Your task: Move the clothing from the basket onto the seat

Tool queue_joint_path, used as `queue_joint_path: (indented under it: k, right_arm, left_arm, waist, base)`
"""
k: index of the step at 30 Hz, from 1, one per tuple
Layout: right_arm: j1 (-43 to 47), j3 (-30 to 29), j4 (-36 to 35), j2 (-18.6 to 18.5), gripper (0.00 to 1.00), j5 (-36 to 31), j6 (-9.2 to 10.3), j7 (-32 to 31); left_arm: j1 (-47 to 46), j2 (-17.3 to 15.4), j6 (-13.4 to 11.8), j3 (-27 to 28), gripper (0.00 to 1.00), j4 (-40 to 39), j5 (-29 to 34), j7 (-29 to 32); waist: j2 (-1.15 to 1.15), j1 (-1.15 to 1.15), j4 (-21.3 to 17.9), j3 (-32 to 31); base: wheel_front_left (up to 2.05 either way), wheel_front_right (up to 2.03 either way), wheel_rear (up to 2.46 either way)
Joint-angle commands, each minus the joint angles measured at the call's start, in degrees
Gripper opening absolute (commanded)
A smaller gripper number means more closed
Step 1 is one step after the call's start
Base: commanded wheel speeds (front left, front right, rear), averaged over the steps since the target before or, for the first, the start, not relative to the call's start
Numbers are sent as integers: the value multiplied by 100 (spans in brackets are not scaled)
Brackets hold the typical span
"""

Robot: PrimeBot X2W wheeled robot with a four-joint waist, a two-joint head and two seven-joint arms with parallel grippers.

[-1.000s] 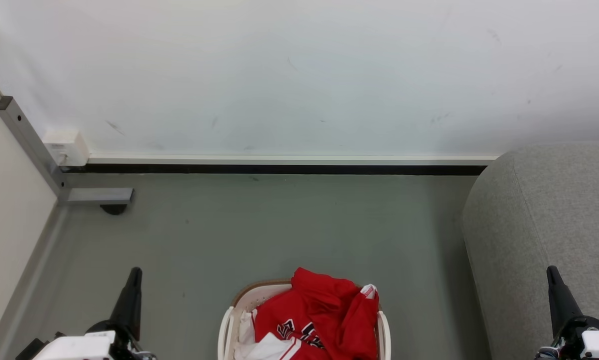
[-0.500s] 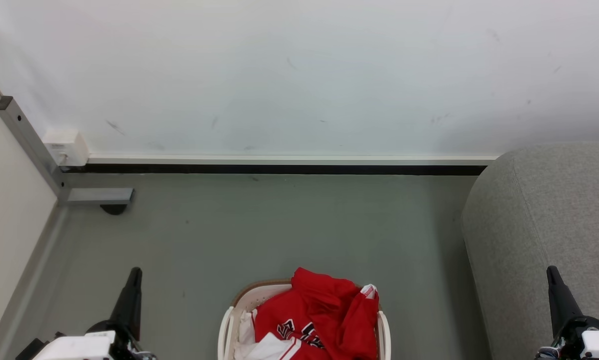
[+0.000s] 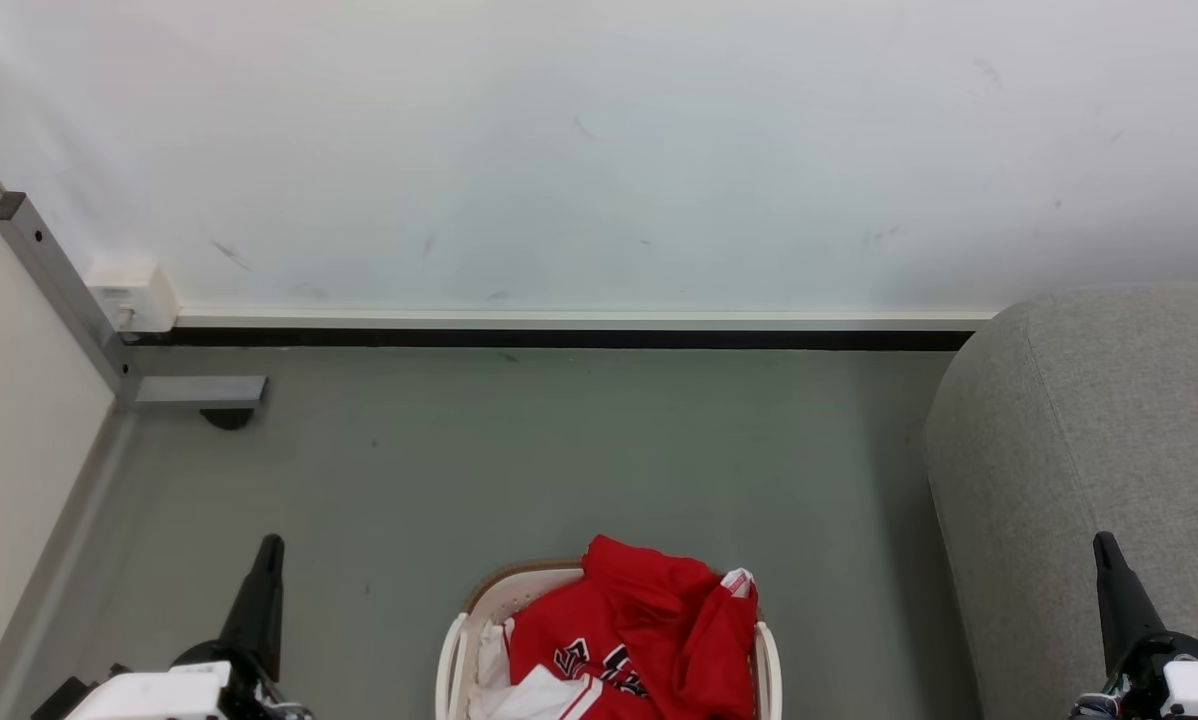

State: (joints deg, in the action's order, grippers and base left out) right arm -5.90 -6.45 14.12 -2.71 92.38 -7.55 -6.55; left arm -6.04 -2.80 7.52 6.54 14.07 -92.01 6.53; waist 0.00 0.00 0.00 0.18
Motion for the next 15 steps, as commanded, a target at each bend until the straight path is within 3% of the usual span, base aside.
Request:
queue_joint_path:
  k: [1,15]
  right_arm:
    - [-77,-19,-31,-41,0,3,15,-10]
    - [-77,-19,-31,-40,0,3,15,-10]
  left_arm:
    - [-50,-17,9,5,0,-7,-79,15]
    - [-50,-17,9,5,0,-7,-79,15]
  waist:
    - [0,0,0,0]
    - [0,0,0,0]
  base:
    - [0,0,0]
    - [0,0,0]
